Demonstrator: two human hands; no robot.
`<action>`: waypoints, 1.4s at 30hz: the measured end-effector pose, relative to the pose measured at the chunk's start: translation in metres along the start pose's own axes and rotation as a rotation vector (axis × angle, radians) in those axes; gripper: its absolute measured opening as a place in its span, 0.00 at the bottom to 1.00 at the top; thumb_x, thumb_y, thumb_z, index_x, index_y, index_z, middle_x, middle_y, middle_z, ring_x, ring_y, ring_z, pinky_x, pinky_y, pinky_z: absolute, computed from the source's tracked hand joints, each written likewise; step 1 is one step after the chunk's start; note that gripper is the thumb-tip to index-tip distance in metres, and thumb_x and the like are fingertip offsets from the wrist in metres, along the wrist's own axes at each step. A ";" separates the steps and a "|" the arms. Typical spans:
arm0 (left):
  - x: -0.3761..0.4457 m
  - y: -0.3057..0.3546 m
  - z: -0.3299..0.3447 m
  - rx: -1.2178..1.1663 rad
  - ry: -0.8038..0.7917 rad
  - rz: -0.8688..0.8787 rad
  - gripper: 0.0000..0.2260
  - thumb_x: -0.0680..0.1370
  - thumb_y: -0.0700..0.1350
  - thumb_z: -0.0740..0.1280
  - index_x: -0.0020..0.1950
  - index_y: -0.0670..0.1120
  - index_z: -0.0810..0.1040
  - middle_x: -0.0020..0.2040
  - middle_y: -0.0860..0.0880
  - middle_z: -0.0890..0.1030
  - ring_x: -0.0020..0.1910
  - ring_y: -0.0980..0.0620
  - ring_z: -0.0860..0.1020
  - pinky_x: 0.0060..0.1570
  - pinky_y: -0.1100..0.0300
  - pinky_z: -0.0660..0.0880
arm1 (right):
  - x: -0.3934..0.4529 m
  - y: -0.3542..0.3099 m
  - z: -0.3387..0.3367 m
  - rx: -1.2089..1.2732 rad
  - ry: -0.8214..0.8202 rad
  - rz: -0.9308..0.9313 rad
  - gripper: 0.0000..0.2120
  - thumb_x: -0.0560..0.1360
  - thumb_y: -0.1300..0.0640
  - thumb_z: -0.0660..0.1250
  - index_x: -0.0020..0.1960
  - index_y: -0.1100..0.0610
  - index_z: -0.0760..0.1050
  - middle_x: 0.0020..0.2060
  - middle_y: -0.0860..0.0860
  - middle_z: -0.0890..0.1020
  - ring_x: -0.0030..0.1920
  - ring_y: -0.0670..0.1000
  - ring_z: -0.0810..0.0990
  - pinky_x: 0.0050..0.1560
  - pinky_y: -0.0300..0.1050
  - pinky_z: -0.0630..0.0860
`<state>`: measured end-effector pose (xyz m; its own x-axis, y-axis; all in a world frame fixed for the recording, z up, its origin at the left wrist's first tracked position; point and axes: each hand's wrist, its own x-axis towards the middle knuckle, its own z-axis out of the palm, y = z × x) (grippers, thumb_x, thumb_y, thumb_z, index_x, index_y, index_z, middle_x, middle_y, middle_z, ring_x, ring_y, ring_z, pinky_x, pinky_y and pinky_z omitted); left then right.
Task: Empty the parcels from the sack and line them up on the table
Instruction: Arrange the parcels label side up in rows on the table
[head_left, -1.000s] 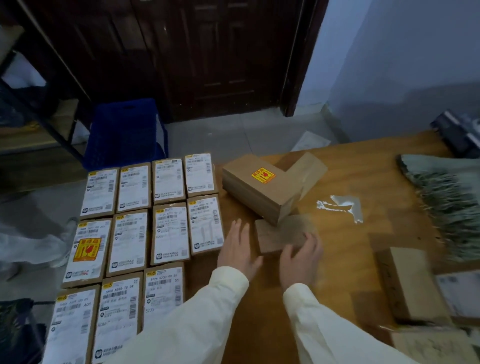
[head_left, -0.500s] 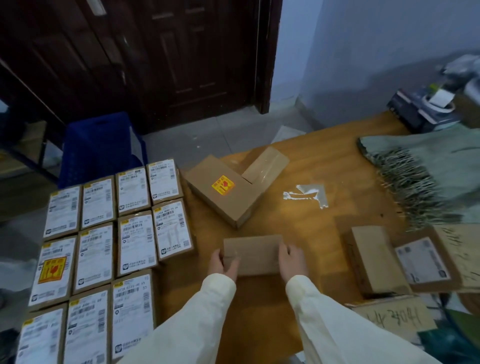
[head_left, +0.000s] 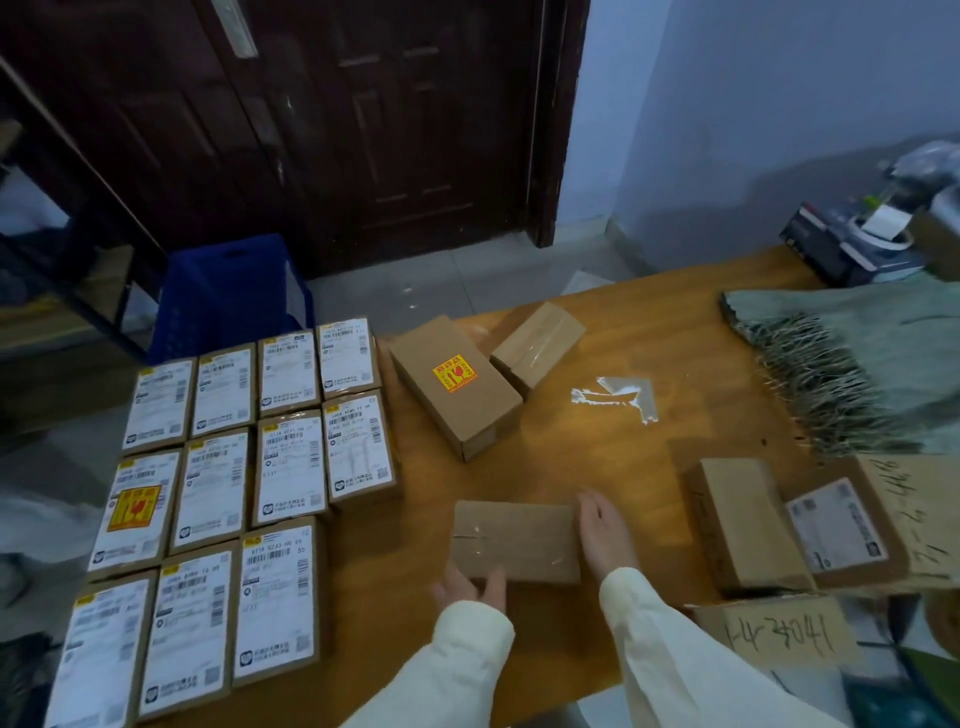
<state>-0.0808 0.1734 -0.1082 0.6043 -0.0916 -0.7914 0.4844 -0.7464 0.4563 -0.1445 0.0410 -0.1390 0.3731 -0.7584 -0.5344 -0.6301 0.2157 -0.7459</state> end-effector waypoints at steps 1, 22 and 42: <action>-0.004 0.002 0.002 -0.255 -0.092 -0.161 0.35 0.72 0.51 0.68 0.75 0.44 0.57 0.72 0.40 0.63 0.69 0.40 0.67 0.65 0.46 0.69 | 0.003 -0.004 0.001 -0.059 -0.040 -0.032 0.18 0.81 0.50 0.51 0.69 0.52 0.67 0.67 0.51 0.72 0.66 0.52 0.70 0.67 0.50 0.65; 0.048 0.030 0.020 -0.536 -0.266 -0.186 0.28 0.74 0.61 0.62 0.65 0.41 0.70 0.59 0.40 0.77 0.58 0.40 0.75 0.65 0.48 0.69 | -0.059 -0.004 0.041 -0.882 0.086 -0.489 0.29 0.63 0.43 0.74 0.60 0.53 0.73 0.52 0.51 0.79 0.51 0.53 0.78 0.50 0.49 0.77; 0.047 -0.014 -0.013 0.224 -0.143 0.331 0.25 0.79 0.47 0.61 0.75 0.50 0.56 0.72 0.46 0.65 0.70 0.47 0.66 0.68 0.54 0.65 | -0.028 0.023 0.041 -0.183 -0.222 -0.024 0.23 0.75 0.52 0.67 0.67 0.53 0.67 0.65 0.52 0.72 0.58 0.50 0.75 0.62 0.48 0.73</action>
<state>-0.0513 0.1883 -0.1462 0.6024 -0.4293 -0.6729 0.1202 -0.7846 0.6082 -0.1415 0.0928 -0.1574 0.5169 -0.6044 -0.6062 -0.7241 0.0692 -0.6863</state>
